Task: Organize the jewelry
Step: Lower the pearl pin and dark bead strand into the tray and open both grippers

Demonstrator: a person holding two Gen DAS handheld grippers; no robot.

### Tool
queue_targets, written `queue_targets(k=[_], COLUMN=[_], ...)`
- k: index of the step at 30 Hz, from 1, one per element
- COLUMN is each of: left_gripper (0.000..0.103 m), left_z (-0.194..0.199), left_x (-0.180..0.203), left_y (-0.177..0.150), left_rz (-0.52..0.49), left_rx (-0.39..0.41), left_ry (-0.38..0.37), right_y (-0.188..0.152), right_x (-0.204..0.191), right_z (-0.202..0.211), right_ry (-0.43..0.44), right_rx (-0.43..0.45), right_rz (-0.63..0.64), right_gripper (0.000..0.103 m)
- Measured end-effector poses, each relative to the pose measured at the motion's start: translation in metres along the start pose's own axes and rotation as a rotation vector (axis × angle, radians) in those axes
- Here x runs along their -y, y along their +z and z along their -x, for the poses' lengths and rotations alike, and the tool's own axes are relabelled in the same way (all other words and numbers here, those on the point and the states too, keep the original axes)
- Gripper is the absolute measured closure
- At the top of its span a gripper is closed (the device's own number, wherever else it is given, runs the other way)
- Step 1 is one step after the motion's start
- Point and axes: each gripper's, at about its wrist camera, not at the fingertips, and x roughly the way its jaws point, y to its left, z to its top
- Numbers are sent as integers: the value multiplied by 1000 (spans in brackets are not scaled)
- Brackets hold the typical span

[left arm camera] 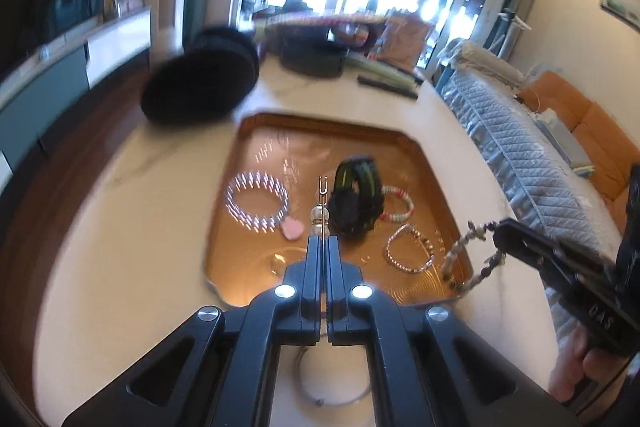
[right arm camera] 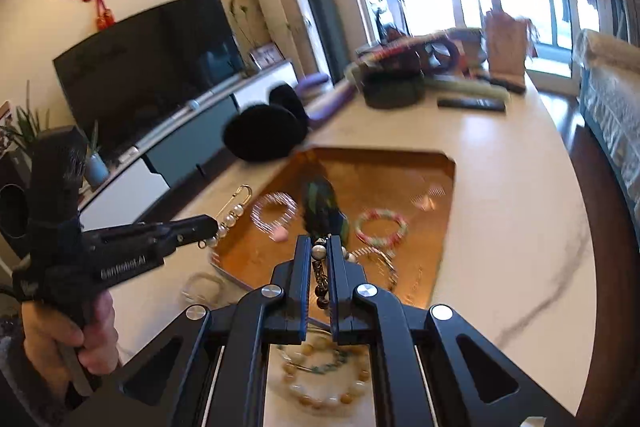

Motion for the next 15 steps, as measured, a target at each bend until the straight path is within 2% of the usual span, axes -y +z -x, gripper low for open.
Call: queue_targets(k=[6,13,15], left_gripper=[102,102,97], left_z=[-32,-52,-51], left_x=[9,16,19], left_y=[-7,-19,-21], left_rz=[-7,-39,-56], left_rx=[-70,-145,-160], left_ry=[-36,-17,53], right_y=[-3,-13,-13], right_x=[9,16,20], right_z=[-17,-43,-47], right_ry=[3,-56,-79], right_rx=[-40,-155,-163], right_rz=[10,43,39], right_gripper=[96,96,95])
